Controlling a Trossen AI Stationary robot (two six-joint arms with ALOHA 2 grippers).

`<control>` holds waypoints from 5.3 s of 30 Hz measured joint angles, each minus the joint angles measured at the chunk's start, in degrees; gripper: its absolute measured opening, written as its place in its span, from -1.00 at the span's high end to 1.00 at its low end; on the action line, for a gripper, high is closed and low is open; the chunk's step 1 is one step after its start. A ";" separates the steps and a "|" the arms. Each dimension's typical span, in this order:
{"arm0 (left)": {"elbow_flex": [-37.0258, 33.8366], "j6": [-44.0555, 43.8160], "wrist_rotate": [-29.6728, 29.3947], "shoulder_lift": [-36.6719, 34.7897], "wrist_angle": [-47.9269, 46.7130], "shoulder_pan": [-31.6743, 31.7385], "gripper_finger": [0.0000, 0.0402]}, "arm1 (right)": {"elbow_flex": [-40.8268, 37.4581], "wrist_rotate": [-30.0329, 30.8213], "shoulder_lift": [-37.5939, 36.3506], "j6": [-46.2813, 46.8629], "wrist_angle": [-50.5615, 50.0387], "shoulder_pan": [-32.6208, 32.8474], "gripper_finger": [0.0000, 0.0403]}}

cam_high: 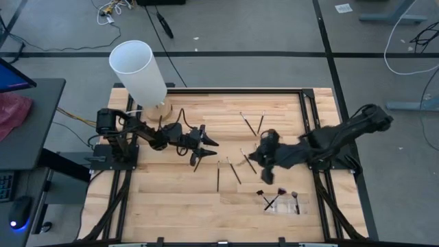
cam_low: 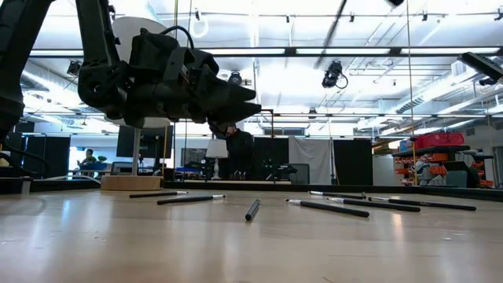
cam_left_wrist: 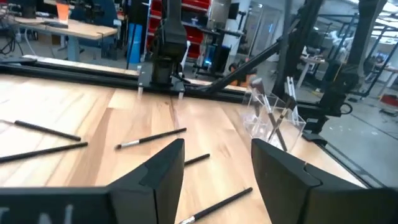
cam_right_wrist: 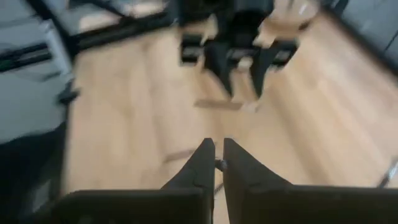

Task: Pick & Place Makeup Supplies
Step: Put the silver makeup brush into the transparent organizer

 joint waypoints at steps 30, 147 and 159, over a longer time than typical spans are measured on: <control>0.00 2.12 -1.89 0.02 -3.44 -2.23 0.09 | 12.00 -7.08 14.21 69.04 -34.39 28.37 0.95; 0.02 2.51 -5.98 0.04 -6.56 -2.21 0.09 | -59.03 16.81 8.51 24.04 49.26 -4.83 -0.04; 0.02 2.62 -5.98 0.04 -7.32 -2.23 0.09 | -59.45 21.19 16.00 22.06 54.30 -2.52 0.12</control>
